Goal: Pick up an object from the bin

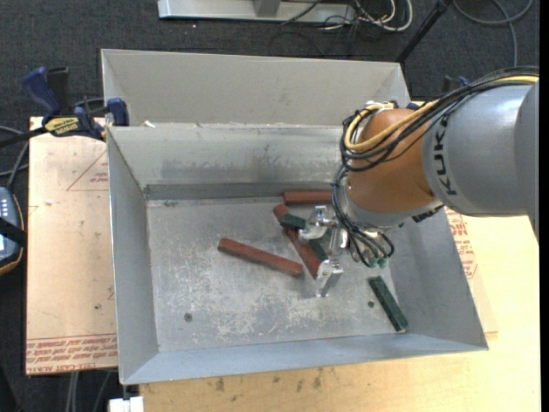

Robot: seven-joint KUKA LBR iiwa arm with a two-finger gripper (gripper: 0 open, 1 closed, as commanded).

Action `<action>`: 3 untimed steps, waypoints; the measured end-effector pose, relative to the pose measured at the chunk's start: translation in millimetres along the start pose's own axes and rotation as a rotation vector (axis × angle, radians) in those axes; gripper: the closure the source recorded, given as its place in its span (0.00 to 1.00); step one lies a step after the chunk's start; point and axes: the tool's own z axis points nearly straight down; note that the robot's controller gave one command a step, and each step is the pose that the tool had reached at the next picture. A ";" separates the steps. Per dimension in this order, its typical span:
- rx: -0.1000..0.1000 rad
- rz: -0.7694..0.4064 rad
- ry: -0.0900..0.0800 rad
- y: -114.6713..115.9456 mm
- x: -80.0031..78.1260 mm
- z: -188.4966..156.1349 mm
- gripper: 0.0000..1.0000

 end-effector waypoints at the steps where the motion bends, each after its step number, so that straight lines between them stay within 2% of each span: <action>1: 0.000 0.000 -0.002 0.0 -0.3 -0.1 0.00; 2: 0.002 0.167 -0.015 73.0 -9.4 21.2 1.00; 3: 0.002 0.166 -0.015 73.0 -9.4 21.2 1.00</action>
Offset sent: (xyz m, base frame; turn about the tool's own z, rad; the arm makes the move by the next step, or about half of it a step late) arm -0.0027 0.0750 -0.0297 0.1664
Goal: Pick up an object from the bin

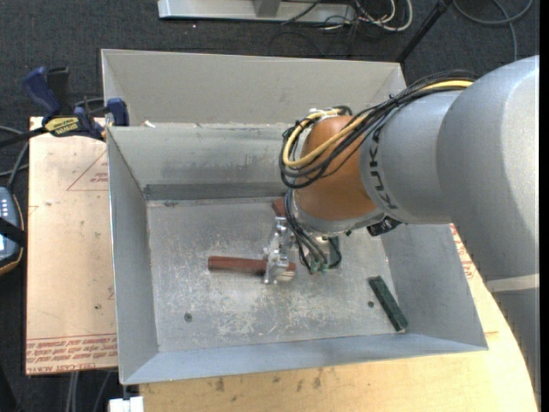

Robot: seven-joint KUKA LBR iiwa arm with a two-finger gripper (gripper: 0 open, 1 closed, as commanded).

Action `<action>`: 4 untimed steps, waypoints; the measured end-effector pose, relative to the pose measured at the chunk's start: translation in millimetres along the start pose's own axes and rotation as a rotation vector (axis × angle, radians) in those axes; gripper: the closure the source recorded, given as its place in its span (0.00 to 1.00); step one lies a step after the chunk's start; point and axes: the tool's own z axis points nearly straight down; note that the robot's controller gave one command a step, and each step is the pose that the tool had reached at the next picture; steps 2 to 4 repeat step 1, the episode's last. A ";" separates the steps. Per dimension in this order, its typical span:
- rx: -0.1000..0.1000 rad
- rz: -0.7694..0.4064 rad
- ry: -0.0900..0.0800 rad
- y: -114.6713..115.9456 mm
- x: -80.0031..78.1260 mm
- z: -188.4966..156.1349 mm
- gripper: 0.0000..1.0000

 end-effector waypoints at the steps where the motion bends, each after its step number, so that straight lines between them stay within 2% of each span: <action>1: 0.000 -0.042 0.015 -38.8 -24.3 -156.6 1.00; 4: 0.000 -0.042 0.015 -38.8 -24.3 -156.6 1.00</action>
Offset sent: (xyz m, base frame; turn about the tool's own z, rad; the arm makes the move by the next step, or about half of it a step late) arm 0.0000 0.0000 0.0000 0.0000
